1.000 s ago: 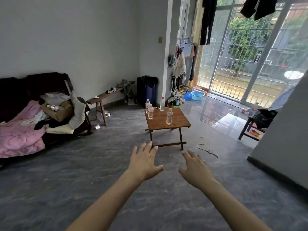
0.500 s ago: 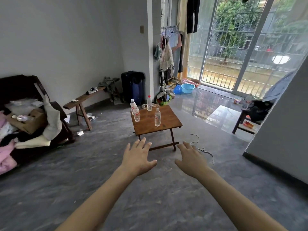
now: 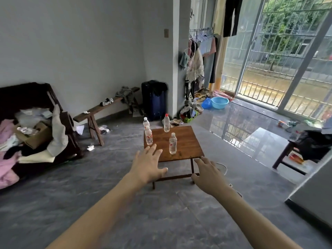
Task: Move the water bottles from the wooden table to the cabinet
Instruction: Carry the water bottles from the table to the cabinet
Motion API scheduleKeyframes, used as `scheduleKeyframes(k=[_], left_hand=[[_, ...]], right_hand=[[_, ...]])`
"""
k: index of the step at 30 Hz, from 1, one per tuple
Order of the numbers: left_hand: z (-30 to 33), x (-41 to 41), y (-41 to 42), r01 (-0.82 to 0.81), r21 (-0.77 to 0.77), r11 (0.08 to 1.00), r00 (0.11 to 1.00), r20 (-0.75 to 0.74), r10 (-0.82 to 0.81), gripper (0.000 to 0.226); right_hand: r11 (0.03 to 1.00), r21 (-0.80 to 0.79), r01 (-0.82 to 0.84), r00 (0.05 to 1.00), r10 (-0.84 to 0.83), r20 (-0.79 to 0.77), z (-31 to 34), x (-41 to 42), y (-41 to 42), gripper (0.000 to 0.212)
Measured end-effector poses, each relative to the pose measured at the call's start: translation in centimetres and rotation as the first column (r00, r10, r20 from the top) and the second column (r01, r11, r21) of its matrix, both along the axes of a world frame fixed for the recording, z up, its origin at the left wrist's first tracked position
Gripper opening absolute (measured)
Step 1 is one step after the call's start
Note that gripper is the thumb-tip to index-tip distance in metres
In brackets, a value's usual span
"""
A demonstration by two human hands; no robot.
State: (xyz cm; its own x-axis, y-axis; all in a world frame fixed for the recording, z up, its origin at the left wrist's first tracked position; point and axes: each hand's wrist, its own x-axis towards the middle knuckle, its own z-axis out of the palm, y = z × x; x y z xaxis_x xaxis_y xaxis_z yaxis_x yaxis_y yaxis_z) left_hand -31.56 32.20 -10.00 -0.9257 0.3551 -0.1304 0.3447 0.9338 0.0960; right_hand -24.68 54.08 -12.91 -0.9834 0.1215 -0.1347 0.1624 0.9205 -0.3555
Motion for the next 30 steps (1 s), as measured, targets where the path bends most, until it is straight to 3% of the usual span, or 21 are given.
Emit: scheduleKeyframes(k=[10, 16, 21, 30], left_hand=[[-2.6, -12.9, 4.2, -0.063, -0.01, 0.998, 0.997, 0.047, 0.063, 0.085], [-3.0, -25.4, 6.4, -0.099, 0.023, 0.995, 0.995, 0.025, 0.098, 0.086], [-4.7, -34.7, 9.0, -0.06, -0.046, 0.997, 0.995, 0.078, 0.064, 0.086], [-8.6, -46.5, 12.5, -0.06, -0.064, 0.996, 0.981, 0.179, 0.071, 0.088]], right_hand=[[1.0, -0.021, -0.014, 0.999, 0.015, 0.035, -1.9, -12.1, 6.2, 0.06], [1.0, -0.012, -0.005, 1.0, 0.005, 0.003, -1.5, -24.1, 9.8, 0.055], [0.999, 0.009, -0.039, 0.999, 0.039, 0.025, -1.6, -34.5, 11.9, 0.055], [0.997, -0.078, -0.014, 0.993, 0.023, 0.113, -7.2, -44.5, 15.3, 0.057]])
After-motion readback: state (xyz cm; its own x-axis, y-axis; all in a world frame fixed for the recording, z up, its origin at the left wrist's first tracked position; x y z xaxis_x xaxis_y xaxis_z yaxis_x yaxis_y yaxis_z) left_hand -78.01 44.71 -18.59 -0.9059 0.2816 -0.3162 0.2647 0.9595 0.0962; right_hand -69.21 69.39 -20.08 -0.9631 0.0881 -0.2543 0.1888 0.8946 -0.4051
